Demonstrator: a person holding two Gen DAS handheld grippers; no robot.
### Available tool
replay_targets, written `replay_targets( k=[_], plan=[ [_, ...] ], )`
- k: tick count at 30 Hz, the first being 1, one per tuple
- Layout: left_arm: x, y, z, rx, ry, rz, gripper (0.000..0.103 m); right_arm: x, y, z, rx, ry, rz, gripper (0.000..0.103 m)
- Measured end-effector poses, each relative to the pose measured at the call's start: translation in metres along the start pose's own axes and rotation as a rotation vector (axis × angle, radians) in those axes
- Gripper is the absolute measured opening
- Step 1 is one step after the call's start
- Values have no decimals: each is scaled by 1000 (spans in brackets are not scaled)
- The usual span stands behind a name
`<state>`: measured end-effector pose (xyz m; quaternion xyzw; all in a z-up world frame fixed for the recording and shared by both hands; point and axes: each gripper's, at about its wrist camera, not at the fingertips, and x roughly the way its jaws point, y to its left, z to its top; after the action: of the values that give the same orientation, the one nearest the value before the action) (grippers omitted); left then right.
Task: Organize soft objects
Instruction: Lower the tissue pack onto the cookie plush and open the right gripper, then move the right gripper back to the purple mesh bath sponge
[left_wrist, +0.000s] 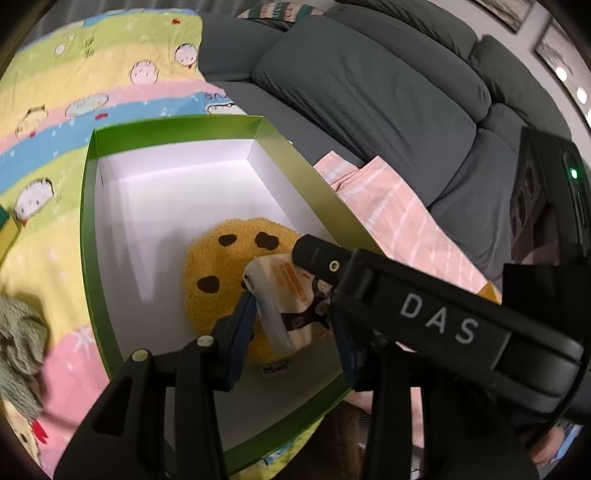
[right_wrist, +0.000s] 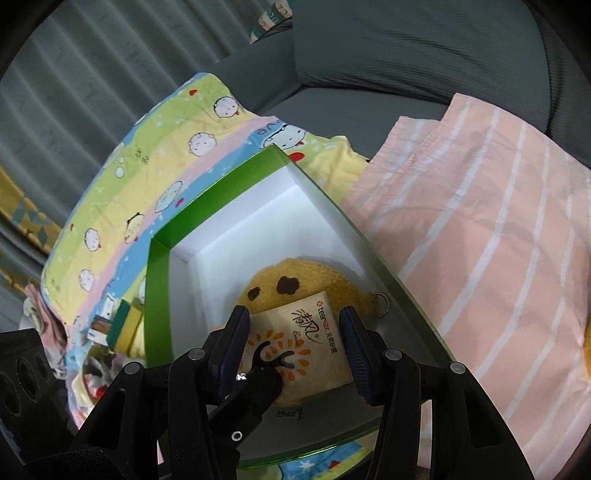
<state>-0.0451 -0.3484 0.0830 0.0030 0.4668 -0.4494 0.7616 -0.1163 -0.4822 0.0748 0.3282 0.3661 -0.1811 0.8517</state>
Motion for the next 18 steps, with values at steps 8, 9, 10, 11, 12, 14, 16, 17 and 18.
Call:
replay_targets(
  k=[8,9,10,11,12,14,16,17,18],
  plan=[
    [-24,3,-4,-17,-44,17,63,-3,3,1,-1,-15,-31,77],
    [-31,4,-6,-17,-60,24,72,-5,4,1,1,-28,-25,82],
    [-39,6,-8,-17,-76,28,75,-8,6,1,1,-45,-15,83],
    [-46,7,-10,-18,-87,32,80,-12,8,1,-1,-61,-1,83],
    [-53,10,-12,-22,-98,39,82,-16,11,0,-5,-72,14,84],
    [-69,17,-17,-39,-124,61,86,-19,18,-1,-18,-83,33,86],
    [-86,26,-22,-65,-159,94,93,-20,27,-4,-37,-89,30,86],
    [-96,31,-26,-81,-182,117,94,-20,32,-6,-52,-92,25,86],
    [-103,35,-29,-91,-195,130,96,-20,37,-7,-63,-94,27,86]
  ],
)
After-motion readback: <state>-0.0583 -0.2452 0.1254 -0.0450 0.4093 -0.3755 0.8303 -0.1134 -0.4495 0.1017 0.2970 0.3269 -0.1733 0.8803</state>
